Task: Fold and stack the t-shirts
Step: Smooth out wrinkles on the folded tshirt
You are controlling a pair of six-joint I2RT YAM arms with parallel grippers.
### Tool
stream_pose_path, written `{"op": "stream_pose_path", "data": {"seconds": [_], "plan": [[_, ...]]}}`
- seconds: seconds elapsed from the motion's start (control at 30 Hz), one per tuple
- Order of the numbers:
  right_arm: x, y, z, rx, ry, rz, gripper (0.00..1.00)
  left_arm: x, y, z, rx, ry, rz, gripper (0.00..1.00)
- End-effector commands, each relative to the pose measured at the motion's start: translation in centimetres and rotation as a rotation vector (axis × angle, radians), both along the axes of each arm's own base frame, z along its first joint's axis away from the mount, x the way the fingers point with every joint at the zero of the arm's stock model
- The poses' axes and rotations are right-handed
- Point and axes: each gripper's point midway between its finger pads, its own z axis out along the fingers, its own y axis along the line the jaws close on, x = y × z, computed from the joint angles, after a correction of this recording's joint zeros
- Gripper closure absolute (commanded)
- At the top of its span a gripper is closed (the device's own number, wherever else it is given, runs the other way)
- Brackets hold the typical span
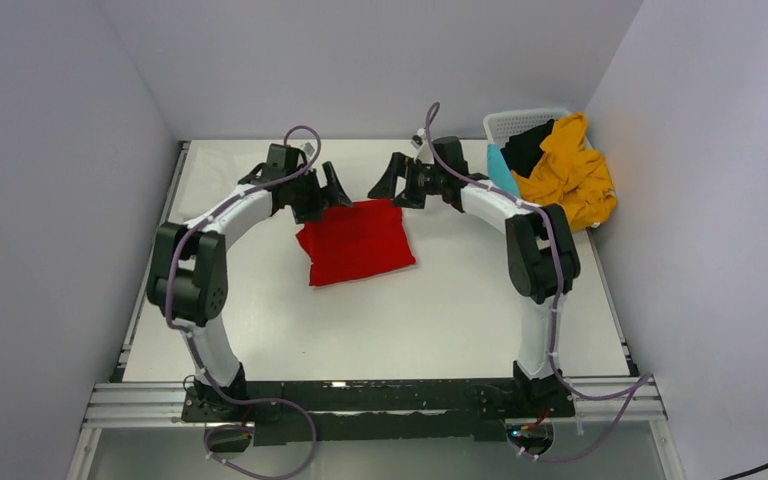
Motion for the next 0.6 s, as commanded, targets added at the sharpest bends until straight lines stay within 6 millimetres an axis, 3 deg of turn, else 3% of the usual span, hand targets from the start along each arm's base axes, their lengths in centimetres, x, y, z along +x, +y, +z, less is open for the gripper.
{"op": "stream_pose_path", "data": {"seconds": [0.0,0.17,0.23,0.33,0.43,0.57], "plan": [[3.5,2.2,-1.6,0.100,0.022,-0.018,0.00,2.5,-0.2,-2.3,0.009,0.006,0.004,0.00],[4.8,2.6,-8.0,0.095,0.150,-0.097,0.00,2.6,2.3,-9.0,0.114,0.152,0.090,0.01],[4.8,2.1,-10.2,0.057,0.184,-0.129,0.00,1.8,2.8,-11.5,0.128,0.219,0.090,0.01],[4.4,1.2,-12.3,-0.009,0.216,-0.156,0.00,0.9,2.9,-13.1,0.130,0.244,0.066,0.01],[4.5,0.6,-11.0,-0.054,0.169,-0.164,0.00,1.3,2.7,-11.6,0.129,0.208,0.036,0.01],[5.8,-0.2,-5.2,-0.112,0.036,-0.168,0.00,2.8,2.0,-5.2,0.108,0.050,-0.005,0.01]]}}
